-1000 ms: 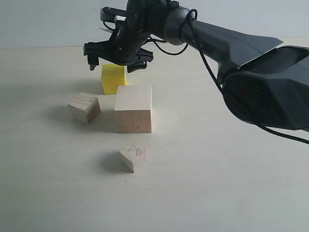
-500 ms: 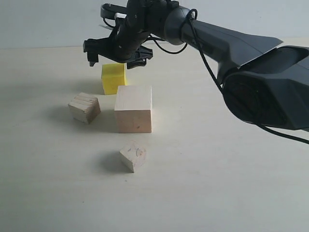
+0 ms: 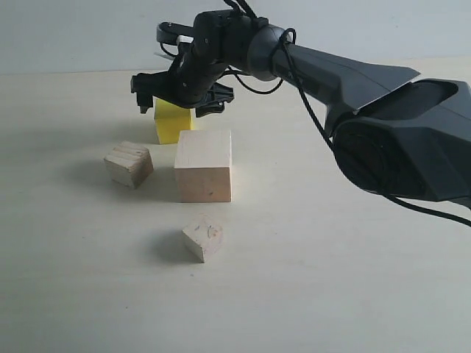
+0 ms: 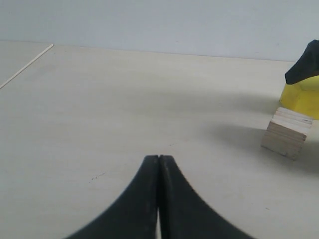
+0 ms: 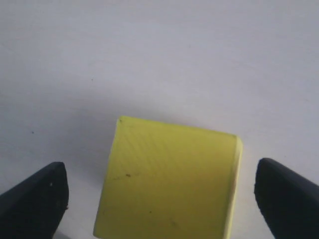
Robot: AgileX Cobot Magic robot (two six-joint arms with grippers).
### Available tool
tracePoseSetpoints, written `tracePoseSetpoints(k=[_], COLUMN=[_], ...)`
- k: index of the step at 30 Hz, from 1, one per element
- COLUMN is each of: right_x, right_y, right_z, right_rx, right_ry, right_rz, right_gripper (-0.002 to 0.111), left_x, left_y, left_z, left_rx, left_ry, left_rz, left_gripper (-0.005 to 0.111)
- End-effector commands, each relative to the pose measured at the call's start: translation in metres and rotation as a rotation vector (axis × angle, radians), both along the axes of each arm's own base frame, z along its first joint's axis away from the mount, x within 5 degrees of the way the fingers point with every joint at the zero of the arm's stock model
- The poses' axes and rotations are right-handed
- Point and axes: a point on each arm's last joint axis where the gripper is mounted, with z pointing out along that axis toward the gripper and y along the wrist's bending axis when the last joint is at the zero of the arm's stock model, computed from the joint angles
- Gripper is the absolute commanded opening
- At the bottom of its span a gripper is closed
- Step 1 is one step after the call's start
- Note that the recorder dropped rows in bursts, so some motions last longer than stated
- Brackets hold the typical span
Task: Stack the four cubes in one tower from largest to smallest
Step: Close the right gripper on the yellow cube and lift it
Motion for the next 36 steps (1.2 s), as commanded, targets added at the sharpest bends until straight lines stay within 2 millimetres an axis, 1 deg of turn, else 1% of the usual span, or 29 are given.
tracePoseSetpoints(k=[1, 3, 8, 12, 15, 17, 19, 22, 24, 26, 31, 33, 36], right_x=[0.003, 0.003, 0.002, 0.002, 0.002, 0.002, 0.002, 0.003, 0.004, 0.006, 0.006, 0.004, 0.000], right_y=[0.000, 0.000, 0.000, 0.000, 0.000, 0.000, 0.000, 0.001, 0.002, 0.003, 0.002, -0.002, -0.010], right_z=[0.005, 0.004, -0.007, -0.007, -0.007, -0.007, -0.007, 0.000, 0.007, 0.016, 0.037, 0.041, 0.044], right_rx=[0.010, 0.009, -0.001, 0.000, 0.001, 0.001, 0.001, 0.009, 0.018, 0.027, 0.010, -0.048, -0.172], right_ry=[-0.032, -0.031, -0.002, -0.004, -0.008, -0.008, -0.008, -0.019, -0.031, -0.050, -0.077, -0.073, -0.045], right_rz=[-0.007, -0.007, -0.007, -0.006, -0.007, -0.007, -0.007, -0.005, -0.004, 0.002, 0.034, 0.044, 0.109], right_gripper=[0.094, 0.094, 0.094, 0.094, 0.091, 0.083, 0.070, 0.044, 0.031, 0.027, 0.024, 0.017, 0.000], left_x=[0.000, 0.000, 0.000, 0.000, 0.000, 0.000, 0.000, 0.000, 0.000, 0.000, 0.000, 0.000, 0.000], left_y=[0.000, 0.000, 0.000, 0.000, 0.000, 0.000, 0.000, 0.000, 0.000, 0.000, 0.000, 0.000, 0.000], left_z=[0.000, 0.000, 0.000, 0.000, 0.000, 0.000, 0.000, 0.000, 0.000, 0.000, 0.000, 0.000, 0.000], left_rx=[0.003, 0.003, 0.003, 0.003, 0.003, 0.003, 0.003, 0.003, 0.003, 0.003, 0.003, 0.003, 0.003], left_ry=[-0.013, -0.013, -0.013, -0.013, -0.013, -0.013, -0.013, -0.013, -0.013, -0.013, -0.013, -0.013, -0.013], left_rz=[-0.005, -0.005, -0.005, -0.005, -0.005, -0.005, -0.005, -0.005, -0.005, -0.005, -0.005, -0.005, -0.005], left_gripper=[0.000, 0.000, 0.000, 0.000, 0.000, 0.000, 0.000, 0.000, 0.000, 0.000, 0.000, 0.000, 0.000])
